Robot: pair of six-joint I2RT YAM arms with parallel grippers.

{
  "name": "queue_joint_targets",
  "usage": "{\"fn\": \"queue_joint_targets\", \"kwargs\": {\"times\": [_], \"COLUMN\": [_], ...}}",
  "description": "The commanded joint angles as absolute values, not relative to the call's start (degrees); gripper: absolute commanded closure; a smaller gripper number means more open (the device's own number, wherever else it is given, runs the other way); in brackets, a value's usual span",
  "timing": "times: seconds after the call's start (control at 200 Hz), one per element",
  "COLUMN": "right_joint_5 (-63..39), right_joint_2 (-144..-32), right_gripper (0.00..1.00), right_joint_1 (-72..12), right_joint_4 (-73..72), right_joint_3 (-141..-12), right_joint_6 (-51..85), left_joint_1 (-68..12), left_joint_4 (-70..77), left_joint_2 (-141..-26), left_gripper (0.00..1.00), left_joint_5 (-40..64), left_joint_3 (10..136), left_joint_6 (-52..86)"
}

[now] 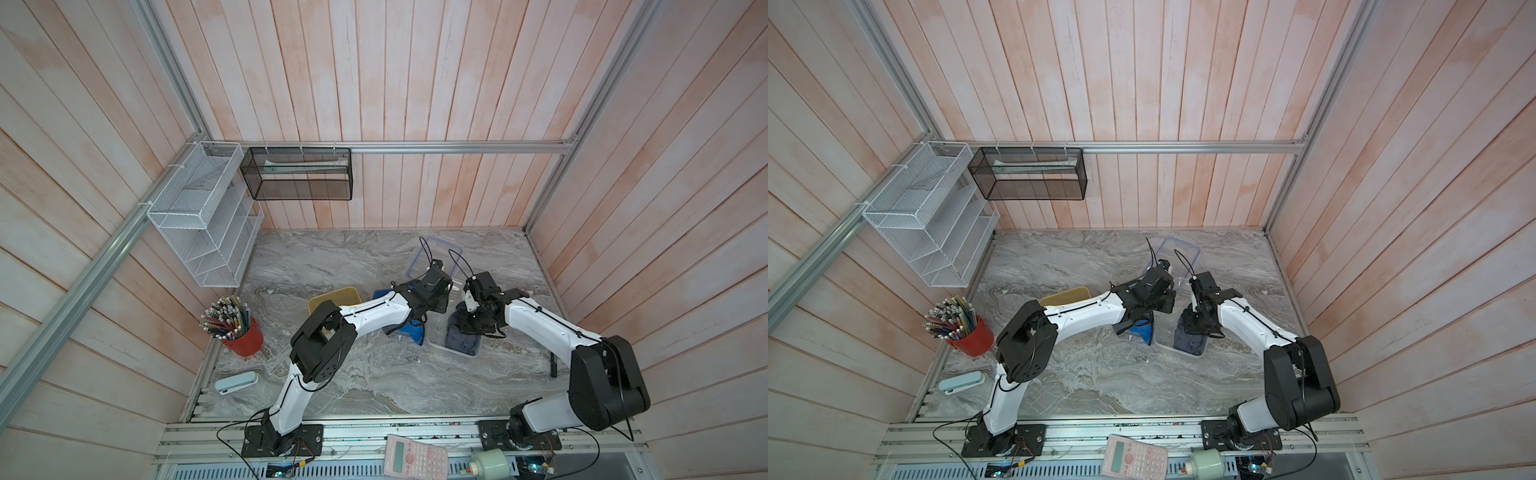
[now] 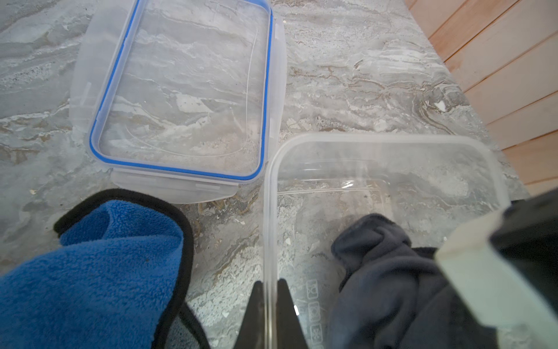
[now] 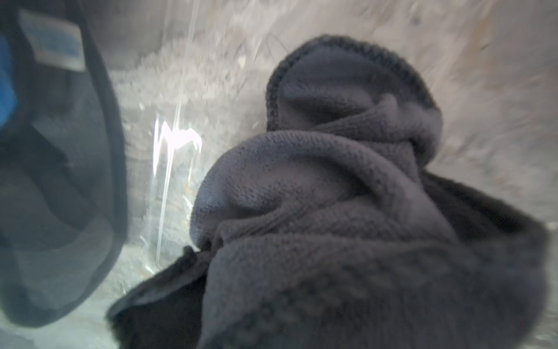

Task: Wipe the insides of the lunch boxes
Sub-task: Wipe the dirt inside the lunch box.

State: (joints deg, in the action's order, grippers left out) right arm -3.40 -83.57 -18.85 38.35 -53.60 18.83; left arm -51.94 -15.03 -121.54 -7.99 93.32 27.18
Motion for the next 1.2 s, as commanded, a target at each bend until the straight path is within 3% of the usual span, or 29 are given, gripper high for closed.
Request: {"fn": "queue_joint_targets", "kwargs": {"times": [0.0,0.47,0.81,1.195], "right_joint_5": [3.9,10.2,7.2,-0.5], "right_joint_2": [-83.8,-88.7,-86.7,-80.1], "right_gripper": [1.0,1.0,1.0,1.0], "right_joint_1": [-16.5,-10.8,-10.4,-21.0], "right_joint_4": [40.2,33.9,33.1,31.8], "right_joint_3": [-56.8,-59.5,-54.7,-46.6], "right_joint_6": [17.3,12.0,12.9,22.9], "left_joint_1": [-52.2,-54.2,-54.2,-50.9], "left_joint_4": [-14.0,-15.8,-16.3,-13.6], "left_joint_2": [-121.5,-121.6,-121.3,-121.7], "left_gripper": [1.0,1.0,1.0,1.0], "left_joint_5": [-9.4,-9.1,-10.1,-8.2], "left_joint_3": [92.9,91.0,91.1,91.9], "left_joint_6": [26.3,27.7,27.3,30.3]}}
